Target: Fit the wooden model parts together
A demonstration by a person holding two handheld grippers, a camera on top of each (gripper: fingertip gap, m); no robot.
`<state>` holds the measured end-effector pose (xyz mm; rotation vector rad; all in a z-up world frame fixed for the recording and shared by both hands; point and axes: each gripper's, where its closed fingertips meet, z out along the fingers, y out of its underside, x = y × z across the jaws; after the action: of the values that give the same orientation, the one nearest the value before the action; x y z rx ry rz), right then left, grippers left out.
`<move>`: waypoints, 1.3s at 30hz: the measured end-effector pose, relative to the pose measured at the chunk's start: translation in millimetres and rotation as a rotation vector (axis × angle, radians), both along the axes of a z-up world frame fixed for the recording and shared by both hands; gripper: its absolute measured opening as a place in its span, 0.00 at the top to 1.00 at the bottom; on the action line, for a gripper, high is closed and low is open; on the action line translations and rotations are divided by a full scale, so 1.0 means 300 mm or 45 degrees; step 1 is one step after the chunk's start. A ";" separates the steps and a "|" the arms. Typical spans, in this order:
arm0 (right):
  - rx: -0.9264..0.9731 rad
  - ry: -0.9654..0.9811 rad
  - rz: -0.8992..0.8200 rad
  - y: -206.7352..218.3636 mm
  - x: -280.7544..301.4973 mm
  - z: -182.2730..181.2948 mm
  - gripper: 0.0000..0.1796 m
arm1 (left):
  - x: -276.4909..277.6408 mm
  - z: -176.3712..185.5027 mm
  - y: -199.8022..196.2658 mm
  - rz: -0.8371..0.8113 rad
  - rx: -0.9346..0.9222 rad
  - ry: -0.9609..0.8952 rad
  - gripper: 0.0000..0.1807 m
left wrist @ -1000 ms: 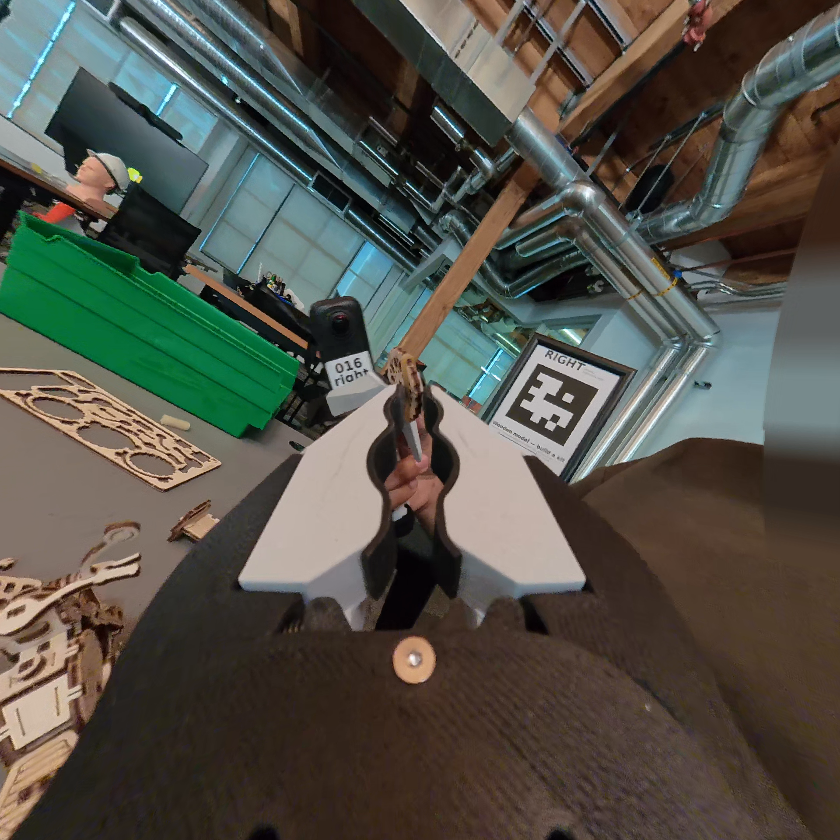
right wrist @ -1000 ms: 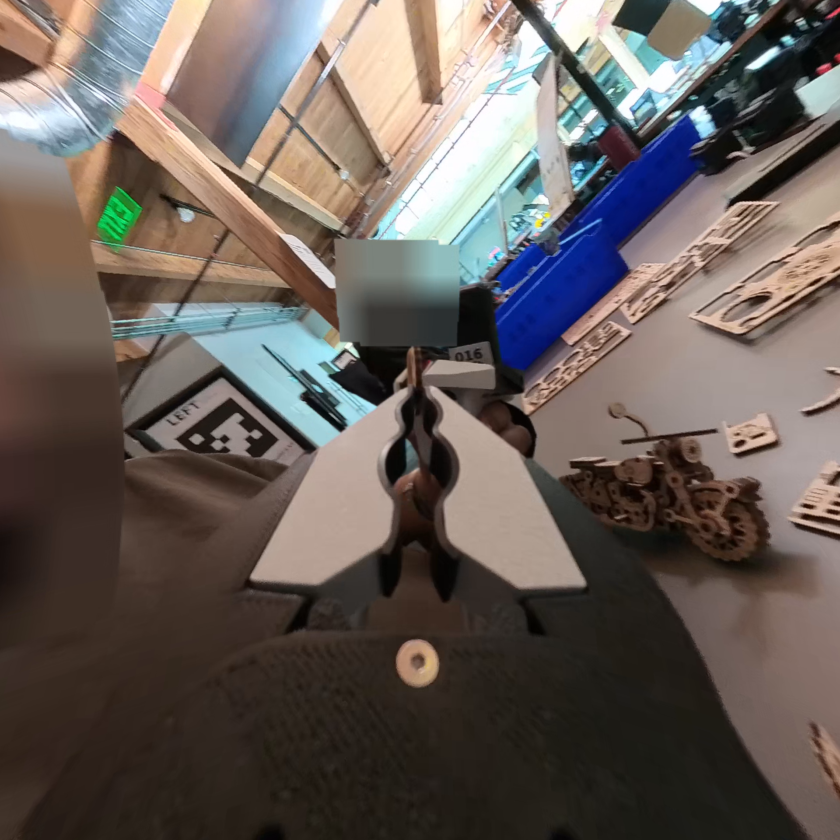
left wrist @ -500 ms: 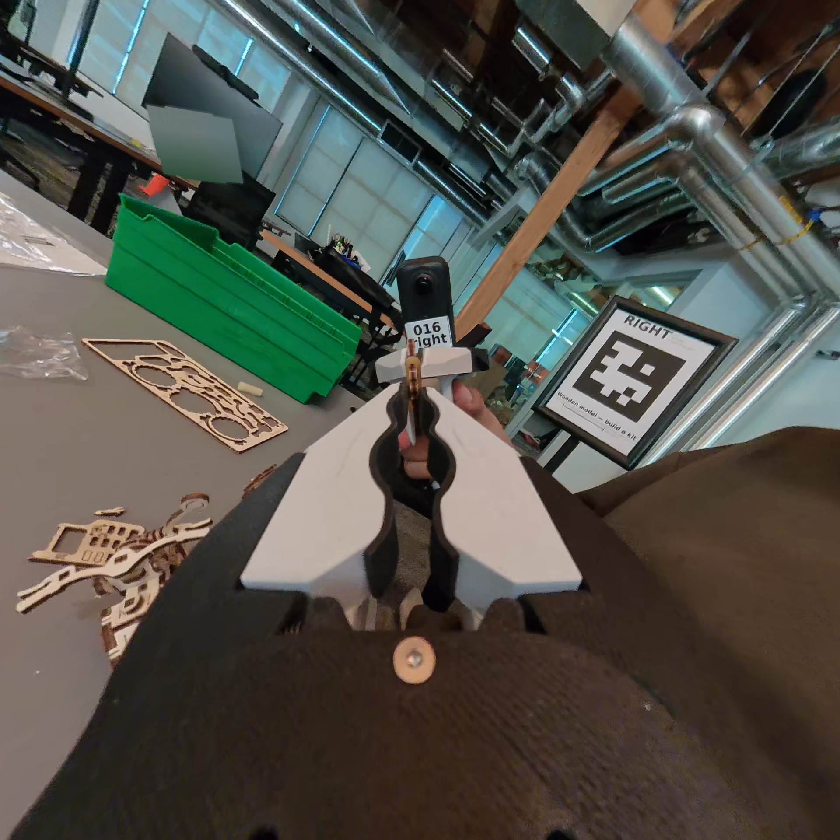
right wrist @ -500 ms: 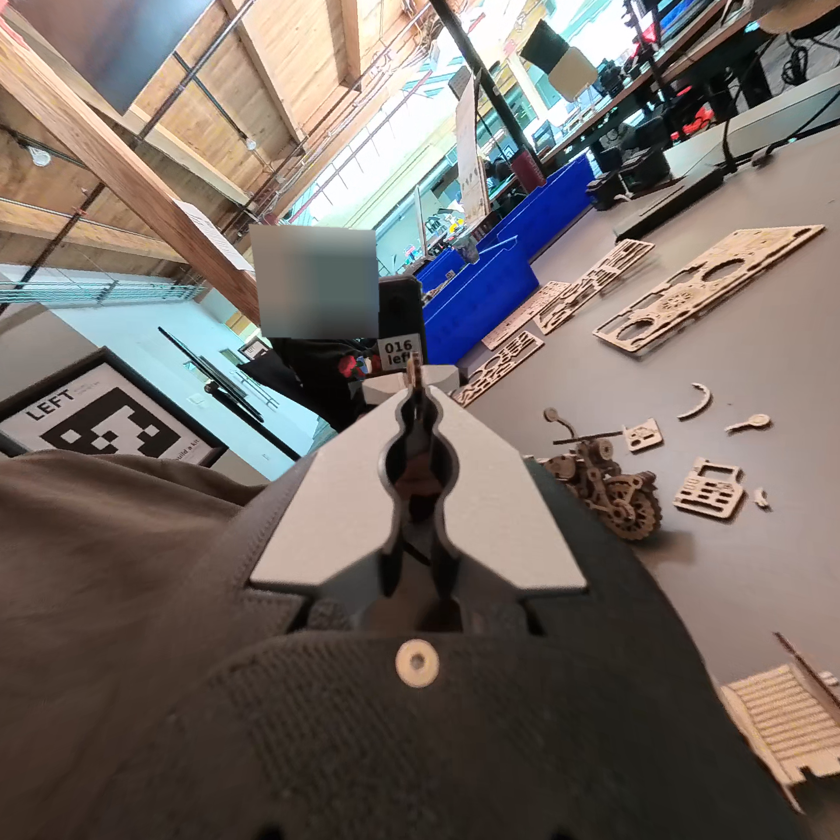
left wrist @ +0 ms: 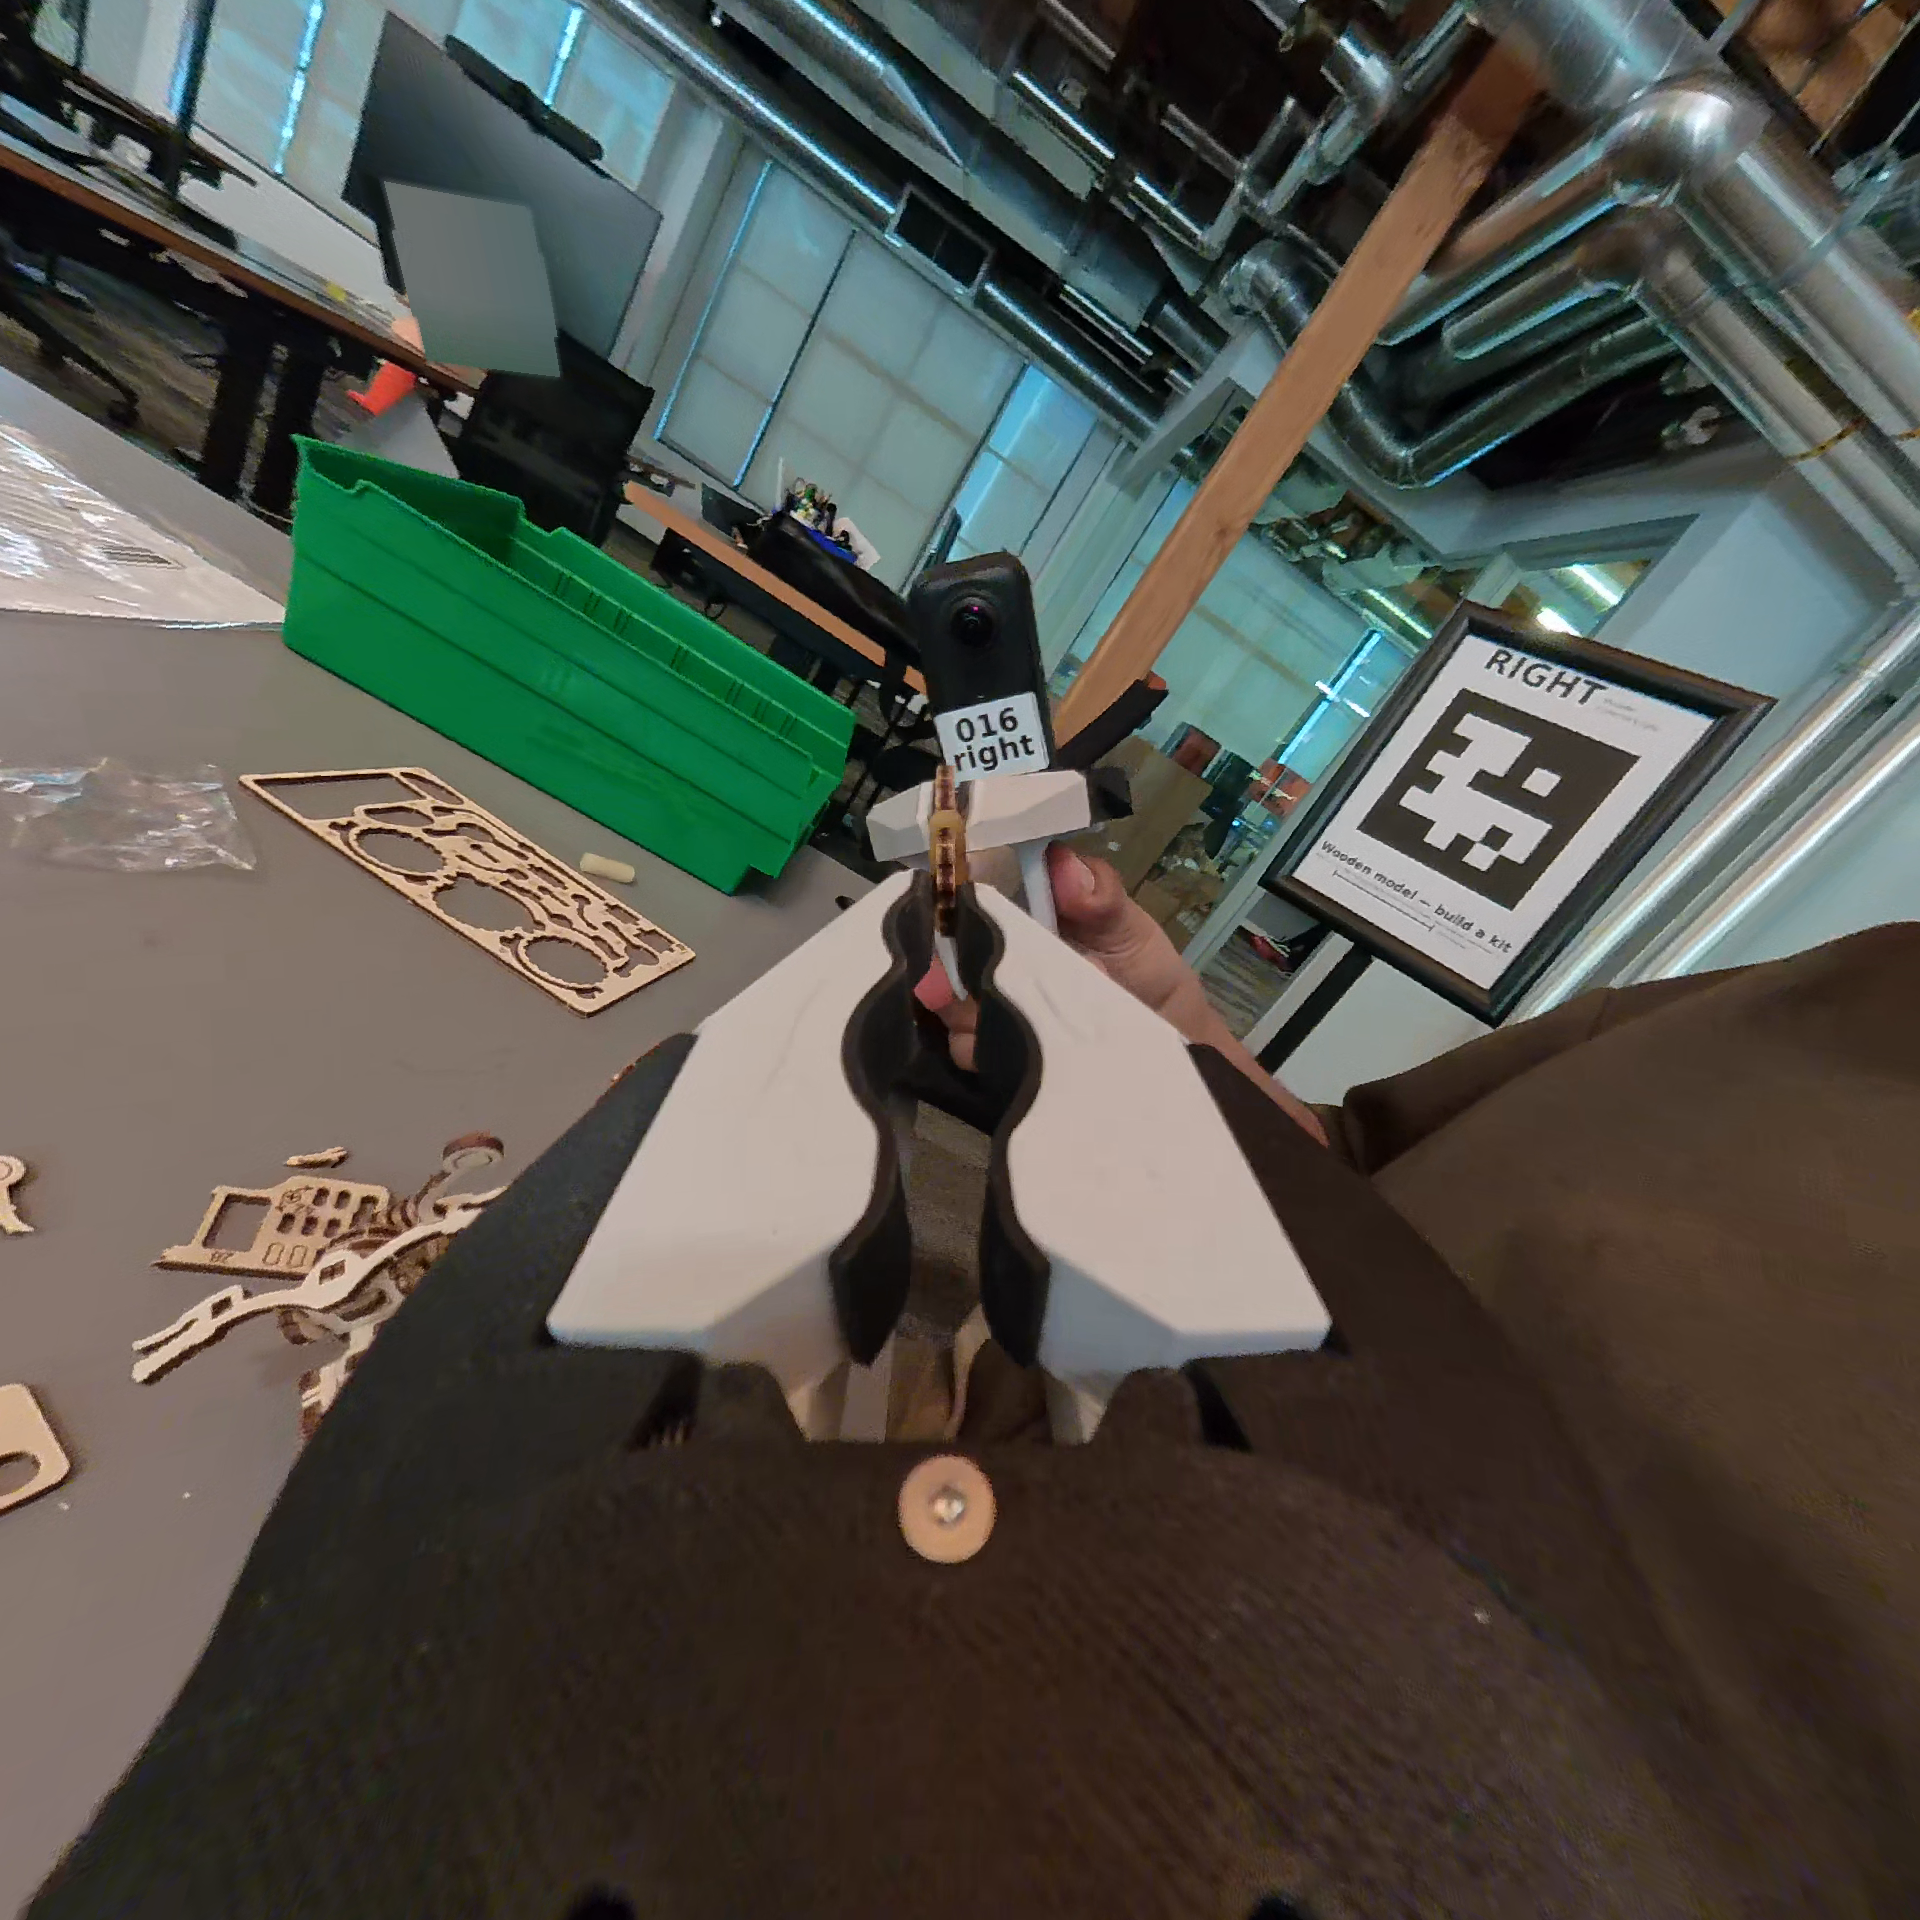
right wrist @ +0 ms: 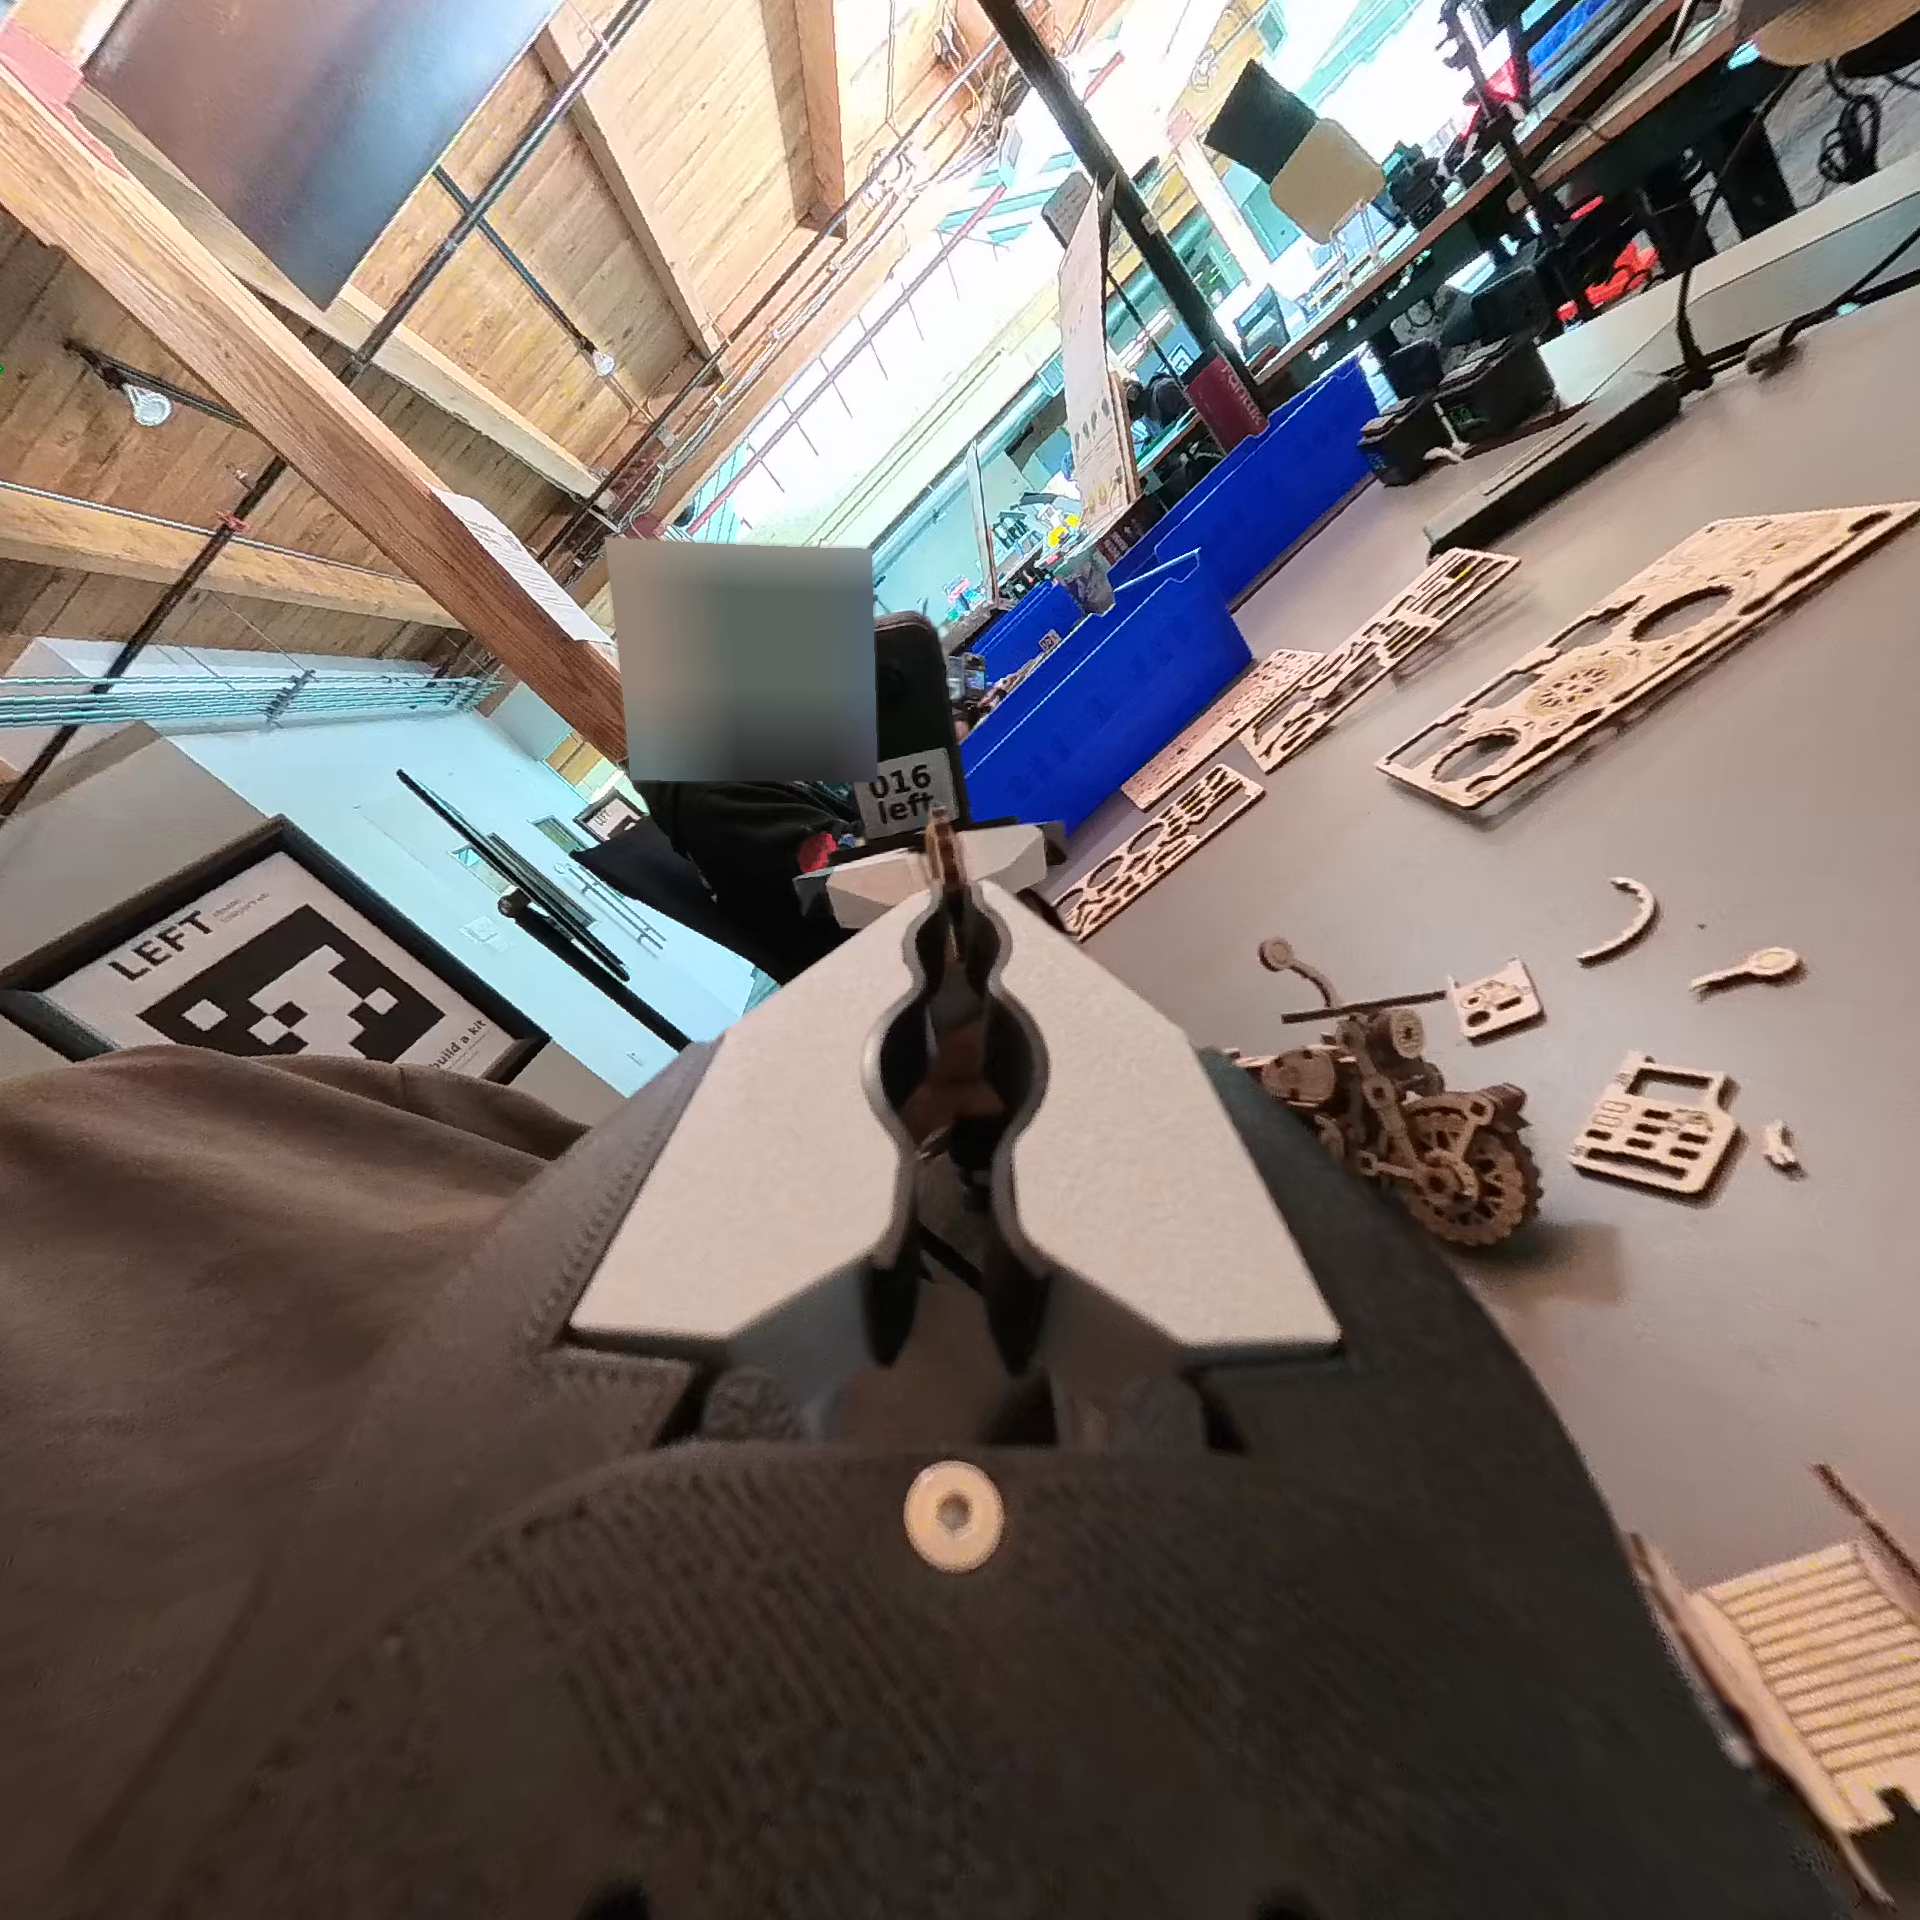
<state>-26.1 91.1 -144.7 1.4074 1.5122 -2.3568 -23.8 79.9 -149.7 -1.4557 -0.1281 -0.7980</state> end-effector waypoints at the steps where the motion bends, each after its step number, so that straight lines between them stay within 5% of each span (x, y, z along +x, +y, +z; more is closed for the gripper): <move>1: 0.019 0.010 -0.012 0.004 -0.003 -0.003 0.99 | -0.004 -0.002 0.004 0.022 -0.004 0.000 0.99; 6: 0.353 0.140 -0.260 0.031 -0.035 -0.009 0.90 | -0.050 -0.020 0.024 0.165 -0.015 -0.092 0.99; 11: 1.206 0.481 -0.699 0.055 -0.037 0.019 0.94 | -0.097 -0.034 0.031 0.327 -0.035 -0.177 0.99; 14: 1.630 0.581 -0.741 0.005 -0.041 -0.020 0.94 | -0.097 -0.028 0.032 0.377 -0.024 -0.203 0.99; 30: 1.700 0.537 -0.700 0.004 -0.037 -0.037 0.96 | -0.027 -0.017 0.039 0.483 -0.007 0.178 0.99; 39: 1.822 0.593 -0.718 0.005 -0.037 -0.044 0.99 | -0.021 -0.024 0.042 0.467 -0.023 0.127 0.99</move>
<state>-37.3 92.7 -157.8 1.4918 3.7633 -1.6424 -30.3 92.6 -156.9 -1.4314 -0.3170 -0.4254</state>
